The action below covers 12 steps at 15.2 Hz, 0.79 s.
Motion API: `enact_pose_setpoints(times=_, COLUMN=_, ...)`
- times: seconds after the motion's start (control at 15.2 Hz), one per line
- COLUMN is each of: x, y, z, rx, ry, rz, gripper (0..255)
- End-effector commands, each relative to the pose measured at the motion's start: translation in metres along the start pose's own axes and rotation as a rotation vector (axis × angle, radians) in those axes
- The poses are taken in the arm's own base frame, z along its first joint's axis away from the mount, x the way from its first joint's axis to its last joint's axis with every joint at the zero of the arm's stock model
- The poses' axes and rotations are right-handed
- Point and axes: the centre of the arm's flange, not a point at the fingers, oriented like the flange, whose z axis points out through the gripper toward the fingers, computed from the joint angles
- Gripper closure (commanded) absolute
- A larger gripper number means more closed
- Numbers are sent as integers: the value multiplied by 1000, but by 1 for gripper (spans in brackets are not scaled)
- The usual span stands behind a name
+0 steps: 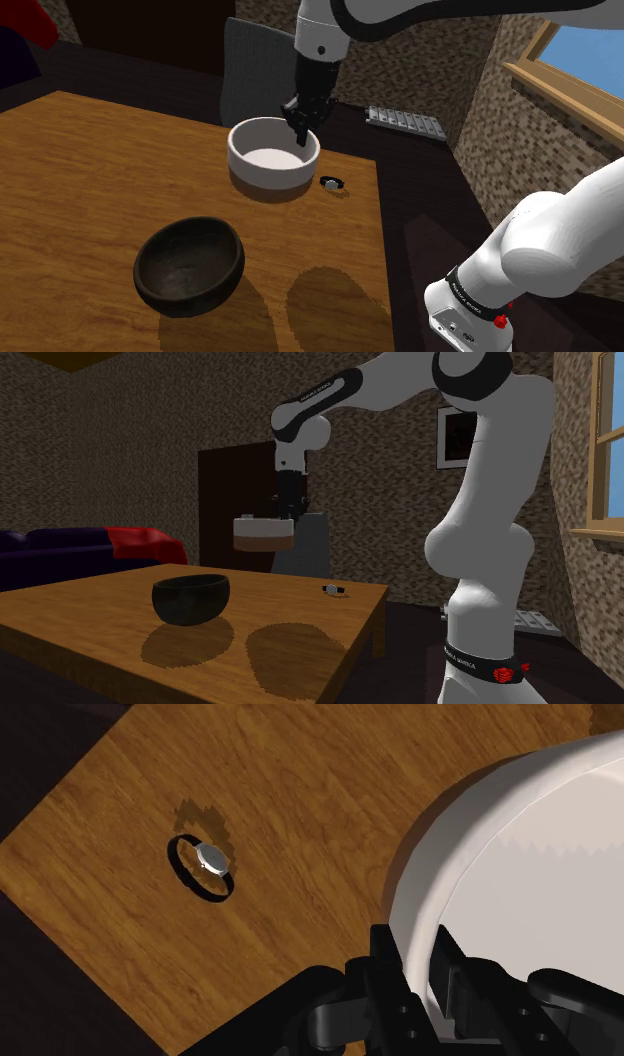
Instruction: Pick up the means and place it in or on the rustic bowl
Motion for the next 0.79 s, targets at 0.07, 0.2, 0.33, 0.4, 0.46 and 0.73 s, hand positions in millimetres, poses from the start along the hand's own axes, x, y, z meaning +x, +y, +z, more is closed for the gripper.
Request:
enact_pose_setpoints(times=0.07, x=-2, y=-14, z=-9, rx=0, ry=0, rz=0, gripper=255)
enact_pose_setpoints(times=0.2, x=-8, y=-39, z=-12, rx=0, ry=0, rz=0, gripper=255)
enact_pose_setpoints(times=0.33, x=-13, y=-65, z=-15, rx=0, ry=0, rz=0, gripper=255)
enact_pose_setpoints(times=0.4, x=-15, y=-78, z=-17, rx=0, ry=0, rz=0, gripper=255)
enact_pose_setpoints(times=0.46, x=-18, y=-91, z=-18, rx=0, ry=0, rz=0, gripper=255)
enact_pose_setpoints(times=0.73, x=-28, y=-142, z=-25, rx=0, ry=0, rz=0, gripper=255)
